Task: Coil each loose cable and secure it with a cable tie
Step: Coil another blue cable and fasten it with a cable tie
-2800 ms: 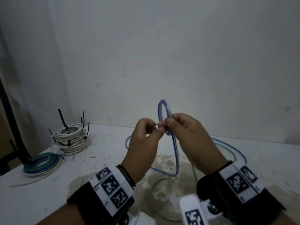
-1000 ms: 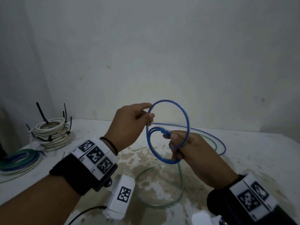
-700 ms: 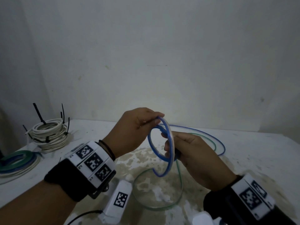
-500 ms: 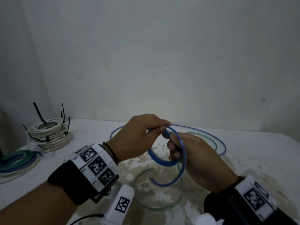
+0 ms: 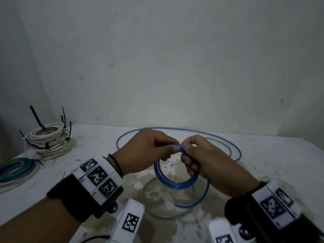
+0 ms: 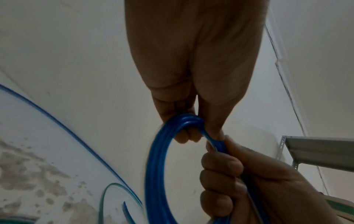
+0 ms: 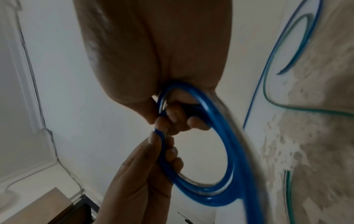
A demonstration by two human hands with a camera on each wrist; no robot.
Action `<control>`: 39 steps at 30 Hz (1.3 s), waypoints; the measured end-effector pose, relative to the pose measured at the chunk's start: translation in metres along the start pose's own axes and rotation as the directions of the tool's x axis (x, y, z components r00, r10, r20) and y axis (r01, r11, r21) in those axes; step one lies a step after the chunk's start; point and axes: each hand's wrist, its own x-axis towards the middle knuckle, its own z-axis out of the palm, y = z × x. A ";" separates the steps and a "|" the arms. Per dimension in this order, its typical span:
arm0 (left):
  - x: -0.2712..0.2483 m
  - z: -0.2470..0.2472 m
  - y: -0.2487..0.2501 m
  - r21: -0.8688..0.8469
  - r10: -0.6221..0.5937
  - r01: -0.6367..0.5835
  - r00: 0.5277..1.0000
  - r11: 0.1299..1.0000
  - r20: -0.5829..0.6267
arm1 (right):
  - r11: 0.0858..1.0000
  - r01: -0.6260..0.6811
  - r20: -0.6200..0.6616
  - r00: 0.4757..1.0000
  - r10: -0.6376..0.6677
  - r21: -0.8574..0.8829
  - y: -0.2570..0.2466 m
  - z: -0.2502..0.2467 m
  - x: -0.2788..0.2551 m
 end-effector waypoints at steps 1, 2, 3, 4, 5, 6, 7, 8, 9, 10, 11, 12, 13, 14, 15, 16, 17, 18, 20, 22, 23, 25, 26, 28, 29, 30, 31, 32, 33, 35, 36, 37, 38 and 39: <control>-0.001 0.001 0.000 -0.055 -0.032 0.032 0.999 0.998 -0.008 | 0.999 0.013 -0.005 1.000 -0.013 -0.044 -0.001 -0.003 0.000; -0.002 0.003 -0.001 -0.113 -0.062 0.059 0.998 0.992 -0.023 | 0.996 0.040 -0.012 0.999 -0.041 -0.082 0.000 -0.005 0.000; -0.002 0.004 -0.001 -0.175 -0.089 0.081 0.995 0.981 -0.041 | 0.991 0.079 -0.023 0.996 -0.082 -0.109 0.000 -0.006 0.000; -0.003 0.006 -0.002 -0.241 -0.115 0.098 0.991 0.965 -0.061 | 0.986 0.120 -0.035 0.992 -0.124 -0.115 0.001 -0.006 0.000; -0.003 0.007 -0.003 -0.304 -0.139 0.109 0.987 0.947 -0.080 | 0.983 0.153 -0.048 0.986 -0.158 -0.099 0.003 -0.007 -0.001; -0.004 0.008 -0.004 -0.356 -0.160 0.117 0.983 0.927 -0.095 | 0.982 0.176 -0.057 0.982 -0.180 -0.067 0.005 -0.007 0.000; -0.005 0.009 -0.005 -0.399 -0.177 0.121 0.979 0.909 -0.106 | 0.981 0.191 -0.065 0.979 -0.193 -0.030 0.008 -0.007 -0.001; -0.005 0.011 -0.007 -0.438 -0.190 0.124 0.975 0.891 -0.111 | 0.980 0.201 -0.067 0.977 -0.201 0.002 0.010 -0.008 -0.001; -0.006 0.012 -0.008 -0.476 -0.201 0.124 0.973 0.871 -0.114 | 0.978 0.209 -0.067 0.976 -0.207 0.025 0.012 -0.009 -0.001; -0.007 0.014 -0.010 -0.514 -0.213 0.124 0.970 0.849 -0.117 | 0.976 0.216 -0.067 0.975 -0.214 0.039 0.014 -0.009 -0.002; -0.008 0.016 -0.011 -0.551 -0.228 0.124 0.966 0.825 -0.124 | 0.973 0.224 -0.069 0.973 -0.220 0.048 0.015 -0.010 -0.002; -0.008 0.018 -0.013 -0.587 -0.247 0.124 0.960 0.800 -0.134 | 0.972 0.229 -0.075 0.972 -0.225 0.056 0.016 -0.009 -0.002; -0.009 0.021 -0.014 -0.620 -0.267 0.123 0.953 0.775 -0.144 | 0.971 0.233 -0.088 0.970 -0.227 0.061 0.017 -0.008 -0.002; -0.010 0.023 -0.014 -0.648 -0.283 0.120 0.947 0.752 -0.153 | 0.970 0.236 -0.107 0.968 -0.229 0.062 0.018 -0.007 -0.001; -0.010 0.025 -0.014 -0.663 -0.291 0.115 0.943 0.740 -0.161 | 0.969 0.237 -0.128 0.965 -0.228 0.062 0.018 -0.005 -0.001; -0.011 0.027 -0.014 -0.656 -0.288 0.112 0.943 0.746 -0.165 | 0.970 0.236 -0.148 0.963 -0.225 0.062 0.018 -0.004 0.000; -0.012 0.029 -0.014 -0.629 -0.275 0.114 0.947 0.769 -0.165 | 0.972 0.231 -0.166 0.961 -0.219 0.052 0.017 -0.003 0.000; -0.013 0.029 -0.013 -0.587 -0.259 0.121 0.953 0.800 -0.156 | 0.974 0.223 -0.176 0.960 -0.215 0.026 0.016 -0.003 0.000; -0.014 0.029 -0.013 -0.490 -0.227 0.145 0.968 0.860 -0.111 | 0.973 0.208 -0.168 0.960 -0.223 -0.099 0.013 -0.005 -0.001; -0.014 0.028 -0.014 -0.396 -0.202 0.165 0.978 0.903 -0.052 | 0.949 0.198 -0.123 0.965 -0.233 -0.246 0.012 -0.006 -0.002; -0.014 0.029 -0.014 -0.373 -0.193 0.170 0.981 0.912 -0.025 | 0.939 0.197 -0.110 0.966 -0.236 -0.283 0.012 -0.005 -0.003; -0.015 0.033 -0.013 -0.405 -0.192 0.174 0.981 0.897 -0.006 | 0.943 0.195 -0.138 0.961 -0.238 -0.271 0.015 -0.004 -0.004; -0.015 0.036 -0.013 -0.441 -0.201 0.171 0.979 0.881 -0.021 | 0.950 0.197 -0.171 0.955 -0.242 -0.242 0.017 -0.004 -0.006; -0.015 0.043 -0.015 -0.534 -0.243 0.161 0.966 0.830 -0.086 | 0.965 0.207 -0.244 0.939 -0.243 -0.163 0.023 -0.003 -0.009; -0.014 0.047 -0.015 -0.588 -0.273 0.158 0.956 0.793 -0.111 | 0.970 0.212 -0.276 0.932 -0.237 -0.119 0.027 -0.003 -0.011; -0.014 0.051 -0.015 -0.642 -0.302 0.159 0.946 0.750 -0.119 | 0.973 0.220 -0.303 0.925 -0.229 -0.066 0.031 -0.002 -0.013; -0.014 0.058 -0.015 -0.699 -0.322 0.157 0.940 0.698 -0.111 | 0.972 0.233 -0.329 0.918 -0.220 0.000 0.034 -0.001 -0.015; -0.015 0.064 -0.015 -0.758 -0.336 0.156 0.938 0.634 -0.088 | 0.967 0.245 -0.354 0.913 -0.204 0.073 0.036 0.000 -0.017; -0.016 0.070 -0.014 -0.816 -0.349 0.163 0.936 0.555 -0.050 | 0.959 0.250 -0.373 0.909 -0.185 0.133 0.037 -0.001 -0.019; -0.018 0.078 -0.015 -0.900 -0.350 0.215 0.934 0.378 0.076 | 0.956 0.237 -0.382 0.911 -0.157 0.172 0.038 -0.007 -0.023; -0.019 0.078 -0.015 -0.913 -0.327 0.258 0.933 0.316 0.151 | 0.961 0.223 -0.376 0.915 -0.149 0.163 0.038 -0.011 -0.025; -0.019 0.078 -0.016 -0.906 -0.293 0.303 0.931 0.295 0.216 | 0.969 0.204 -0.366 0.920 -0.140 0.141 0.038 -0.016 -0.027; -0.018 0.077 -0.017 -0.878 -0.269 0.342 0.928 0.334 0.259 | 0.978 0.179 -0.354 0.926 -0.131 0.106 0.038 -0.021 -0.030; -0.016 0.077 -0.017 -0.821 -0.264 0.361 0.927 0.442 0.265 | 0.987 0.151 -0.337 0.934 -0.123 0.058 0.038 -0.025 -0.032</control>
